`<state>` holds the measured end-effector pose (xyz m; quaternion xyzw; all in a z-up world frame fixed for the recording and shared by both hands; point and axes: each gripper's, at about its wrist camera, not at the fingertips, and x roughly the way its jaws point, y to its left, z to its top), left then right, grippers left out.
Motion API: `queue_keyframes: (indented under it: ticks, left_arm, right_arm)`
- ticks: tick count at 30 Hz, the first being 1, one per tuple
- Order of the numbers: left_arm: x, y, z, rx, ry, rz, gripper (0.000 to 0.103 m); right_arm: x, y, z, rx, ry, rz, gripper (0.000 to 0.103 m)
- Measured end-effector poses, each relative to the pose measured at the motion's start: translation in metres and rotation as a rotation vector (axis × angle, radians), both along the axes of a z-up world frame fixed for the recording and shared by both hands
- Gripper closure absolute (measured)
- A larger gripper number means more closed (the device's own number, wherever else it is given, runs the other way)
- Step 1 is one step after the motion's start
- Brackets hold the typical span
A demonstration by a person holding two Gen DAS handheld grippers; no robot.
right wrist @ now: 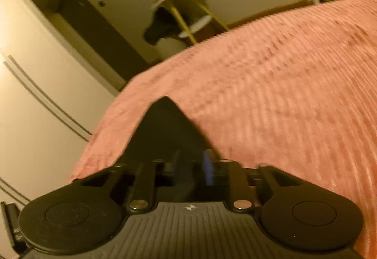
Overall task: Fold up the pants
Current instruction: 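Lay the edge down with the right gripper while the left gripper lifts the waistband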
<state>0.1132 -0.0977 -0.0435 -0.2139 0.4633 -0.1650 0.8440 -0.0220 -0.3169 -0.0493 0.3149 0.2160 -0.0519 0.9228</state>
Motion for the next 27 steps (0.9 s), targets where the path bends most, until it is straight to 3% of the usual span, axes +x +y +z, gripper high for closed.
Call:
queue_keyframes:
  ticks: [3,6,8,13,16,18,20,23,27]
  left_arm:
    - [0.0,0.0,0.0,-0.003,0.003,0.001,0.089]
    - [0.002,0.0,-0.002,-0.008,0.011,0.003,0.088]
    - [0.005,-0.001,-0.003,-0.019,0.02,0.002,0.088]
    - [0.011,0.004,-0.01,-0.056,0.047,0.011,0.084]
    - [0.013,0.011,-0.013,-0.109,0.071,0.03,0.087]
    - [0.011,0.013,-0.012,-0.125,0.064,0.034,0.089]
    - [0.006,0.016,-0.006,-0.137,0.035,0.046,0.091]
    - [-0.004,0.028,0.009,-0.191,-0.028,0.077,0.091]
    - [-0.018,0.05,0.035,-0.123,-0.148,0.112,0.091]
  right_arm:
    - [0.0,0.007,0.004,-0.027,-0.039,0.053,0.089]
    - [0.016,0.014,-0.004,-0.079,0.124,0.058,0.091]
    - [0.034,0.011,-0.017,-0.089,0.256,0.033,0.103]
    - [0.042,0.008,-0.023,-0.091,0.294,0.022,0.103]
    - [0.038,0.003,-0.023,-0.04,0.266,0.015,0.103]
    - [0.028,-0.005,-0.023,0.033,0.213,0.011,0.098]
    - [0.017,-0.007,-0.016,0.064,0.136,0.003,0.081]
    - [0.0,-0.006,-0.003,0.082,0.008,0.036,0.078]
    - [-0.01,0.003,0.006,0.059,-0.056,0.097,0.078]
